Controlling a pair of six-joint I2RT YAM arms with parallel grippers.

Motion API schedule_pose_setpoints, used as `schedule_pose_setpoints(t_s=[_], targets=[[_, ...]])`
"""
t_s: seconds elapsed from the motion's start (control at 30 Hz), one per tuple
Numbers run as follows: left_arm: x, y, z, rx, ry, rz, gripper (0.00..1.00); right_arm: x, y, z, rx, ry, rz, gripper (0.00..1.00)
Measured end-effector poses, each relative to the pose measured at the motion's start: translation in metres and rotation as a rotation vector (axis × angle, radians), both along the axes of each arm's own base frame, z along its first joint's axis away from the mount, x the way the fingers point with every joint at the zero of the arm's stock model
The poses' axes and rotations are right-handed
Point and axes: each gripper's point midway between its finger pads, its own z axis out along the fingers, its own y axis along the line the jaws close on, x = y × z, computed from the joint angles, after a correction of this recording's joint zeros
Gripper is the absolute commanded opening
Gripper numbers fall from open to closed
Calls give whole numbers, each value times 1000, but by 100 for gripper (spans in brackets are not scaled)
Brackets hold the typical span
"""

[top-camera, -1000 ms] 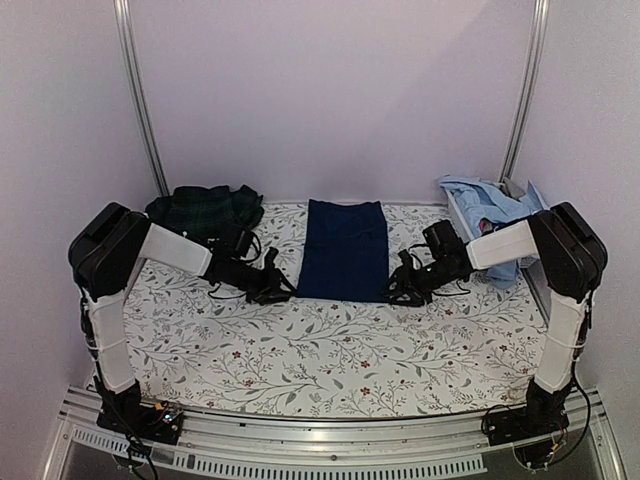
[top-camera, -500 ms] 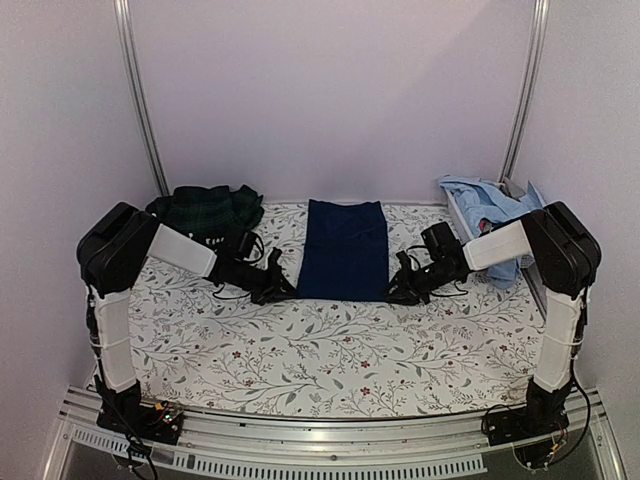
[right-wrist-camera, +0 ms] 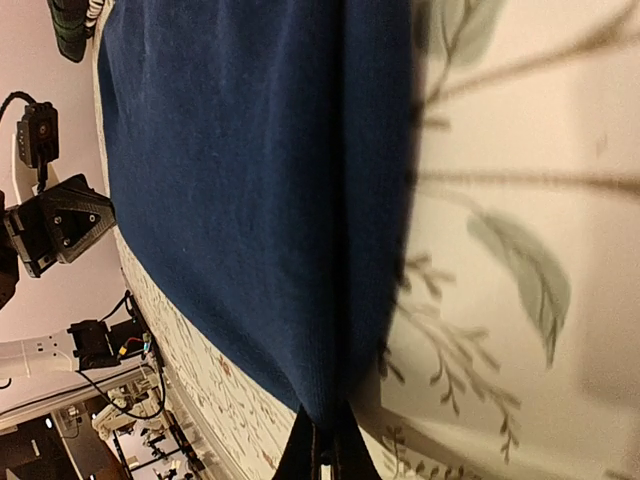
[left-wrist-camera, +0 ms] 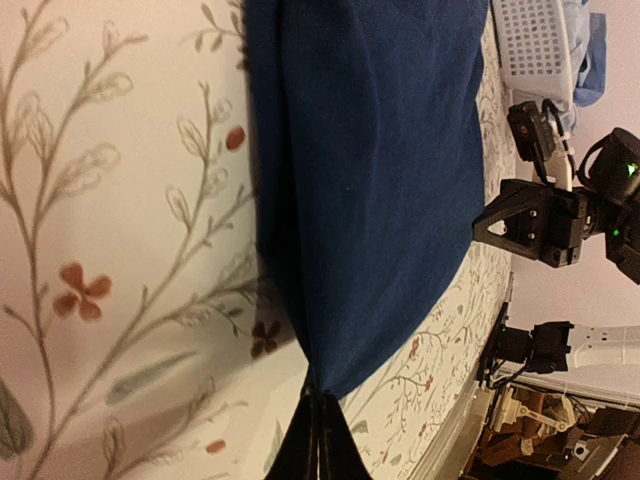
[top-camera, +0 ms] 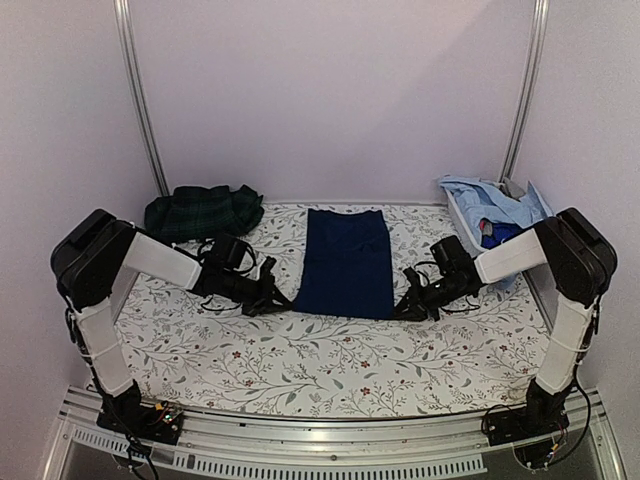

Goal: Fold and stack the mixed laundry pile
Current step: Pick up the 2/3-rectangle-folded T-shirt from the center of the board, then fold the 2/3-rectangle-folded T-shirt at the center of the board.

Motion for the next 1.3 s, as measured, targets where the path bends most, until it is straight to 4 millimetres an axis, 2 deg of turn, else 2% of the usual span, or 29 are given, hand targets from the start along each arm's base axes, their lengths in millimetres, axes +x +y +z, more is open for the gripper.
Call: schedule_pose_setpoints(t_s=[0.13, 0.23, 0.33, 0.43, 0.5, 0.63, 0.73, 0.8, 1.13, 1.3], targets=[[-39, -1, 18, -17, 8, -33, 0, -38, -9, 11, 8, 46, 18, 0], [-69, -2, 33, -25, 15, -64, 0, -67, -9, 30, 24, 68, 49, 0], [-93, -5, 53, -29, 15, -94, 0, -86, -5, 52, 43, 73, 79, 0], [-102, -6, 72, -38, 6, -104, 0, -94, -6, 68, 54, 81, 80, 0], [-100, -7, 83, -36, 5, -99, 0, -95, -7, 78, 52, 98, 67, 0], [-76, -10, 105, -36, -20, -61, 0, -74, -6, 103, 63, 81, 32, 0], [-44, -12, 122, -47, -55, -16, 0, -44, -8, 122, 76, 44, -8, 0], [-22, -10, 126, -45, -70, 18, 0, -21, -9, 130, 78, 25, -26, 0], [94, -10, 117, -28, -109, 117, 0, 96, -14, 132, 64, -46, -67, 0], [142, -12, 106, -32, -125, 147, 0, 142, -15, 125, 79, -75, -78, 0]])
